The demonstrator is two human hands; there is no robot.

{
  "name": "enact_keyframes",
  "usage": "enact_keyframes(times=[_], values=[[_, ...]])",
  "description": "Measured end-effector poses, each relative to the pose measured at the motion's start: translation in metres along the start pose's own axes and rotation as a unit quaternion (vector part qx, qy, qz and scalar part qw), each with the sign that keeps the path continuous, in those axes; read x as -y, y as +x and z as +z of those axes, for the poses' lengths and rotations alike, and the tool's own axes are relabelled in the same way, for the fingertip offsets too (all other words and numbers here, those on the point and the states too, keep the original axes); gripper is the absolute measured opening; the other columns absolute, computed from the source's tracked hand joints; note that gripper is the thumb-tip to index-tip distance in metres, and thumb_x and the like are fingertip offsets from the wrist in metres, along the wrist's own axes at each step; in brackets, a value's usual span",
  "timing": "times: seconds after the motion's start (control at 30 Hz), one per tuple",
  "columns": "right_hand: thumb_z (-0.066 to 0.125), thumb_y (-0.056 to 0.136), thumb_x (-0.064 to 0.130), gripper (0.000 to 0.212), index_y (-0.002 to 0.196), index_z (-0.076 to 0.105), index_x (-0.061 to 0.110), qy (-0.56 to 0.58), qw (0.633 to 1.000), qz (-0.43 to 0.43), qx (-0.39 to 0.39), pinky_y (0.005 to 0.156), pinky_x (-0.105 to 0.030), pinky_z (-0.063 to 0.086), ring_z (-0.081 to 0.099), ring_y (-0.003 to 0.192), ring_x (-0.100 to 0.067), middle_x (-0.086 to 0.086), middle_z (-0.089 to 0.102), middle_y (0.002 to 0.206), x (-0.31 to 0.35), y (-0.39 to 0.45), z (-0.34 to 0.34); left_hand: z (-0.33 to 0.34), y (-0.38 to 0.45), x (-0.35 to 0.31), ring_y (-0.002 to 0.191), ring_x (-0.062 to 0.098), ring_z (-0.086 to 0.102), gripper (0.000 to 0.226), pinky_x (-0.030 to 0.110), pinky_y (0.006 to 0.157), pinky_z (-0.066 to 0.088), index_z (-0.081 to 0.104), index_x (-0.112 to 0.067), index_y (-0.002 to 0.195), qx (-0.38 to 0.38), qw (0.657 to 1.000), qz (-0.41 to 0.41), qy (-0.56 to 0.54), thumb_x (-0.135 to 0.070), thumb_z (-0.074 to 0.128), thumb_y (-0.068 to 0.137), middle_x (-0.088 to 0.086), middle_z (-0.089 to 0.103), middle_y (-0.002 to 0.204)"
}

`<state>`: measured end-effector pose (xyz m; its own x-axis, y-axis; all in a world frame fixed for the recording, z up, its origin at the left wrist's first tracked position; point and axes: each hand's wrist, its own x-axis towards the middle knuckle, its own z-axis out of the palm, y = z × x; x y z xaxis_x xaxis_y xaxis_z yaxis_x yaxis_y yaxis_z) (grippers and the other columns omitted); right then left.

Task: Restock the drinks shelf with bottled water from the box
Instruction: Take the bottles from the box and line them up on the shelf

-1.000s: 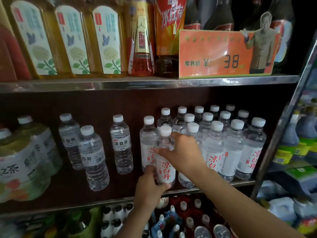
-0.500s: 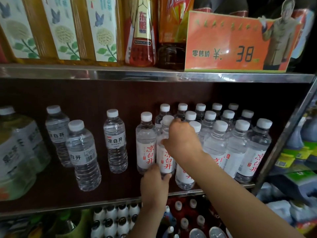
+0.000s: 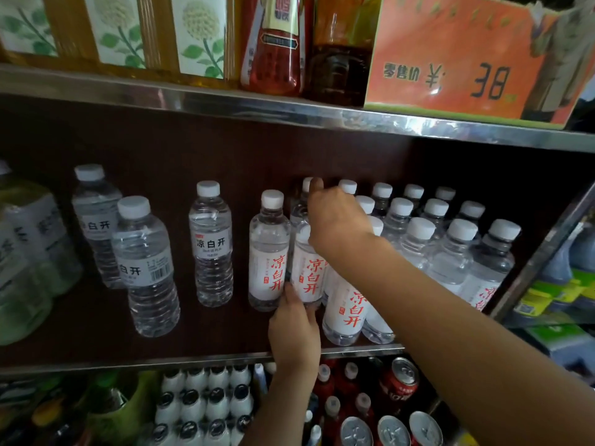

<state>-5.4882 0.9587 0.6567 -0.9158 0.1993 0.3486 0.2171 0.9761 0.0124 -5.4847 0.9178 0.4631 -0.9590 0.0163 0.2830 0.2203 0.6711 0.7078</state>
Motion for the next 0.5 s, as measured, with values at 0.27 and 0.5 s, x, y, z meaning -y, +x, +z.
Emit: enact_keyframes(times=[0.27,0.5], values=[[0.058,0.088,0.005,0.051,0.132,0.033,0.004,-0.026,1.0,0.003,-0.004,0.064,-0.034,0.039,0.062,0.107,-0.035,-0.017,0.059,0.118,0.007,-0.008,-0.009,-0.033,0.003,-0.005,0.095,0.022,0.067,0.02,0.035,0.078,0.055,0.066,-0.012,0.096,0.074,0.989,-0.069,-0.103,-0.026,0.064,0.083,0.004,0.071,0.096],[0.067,0.078,0.042,0.032,0.098,0.056,0.02,0.149,0.985,0.001,-0.091,0.068,-0.034,0.048,0.064,0.092,-0.034,-0.007,0.067,0.098,0.038,-0.051,-0.033,-0.145,-0.002,0.011,0.081,0.017,0.067,0.017,0.029,0.073,0.057,0.063,-0.015,0.086,0.303,0.913,-0.18,-0.207,-0.032,0.066,0.086,0.001,0.063,0.084]])
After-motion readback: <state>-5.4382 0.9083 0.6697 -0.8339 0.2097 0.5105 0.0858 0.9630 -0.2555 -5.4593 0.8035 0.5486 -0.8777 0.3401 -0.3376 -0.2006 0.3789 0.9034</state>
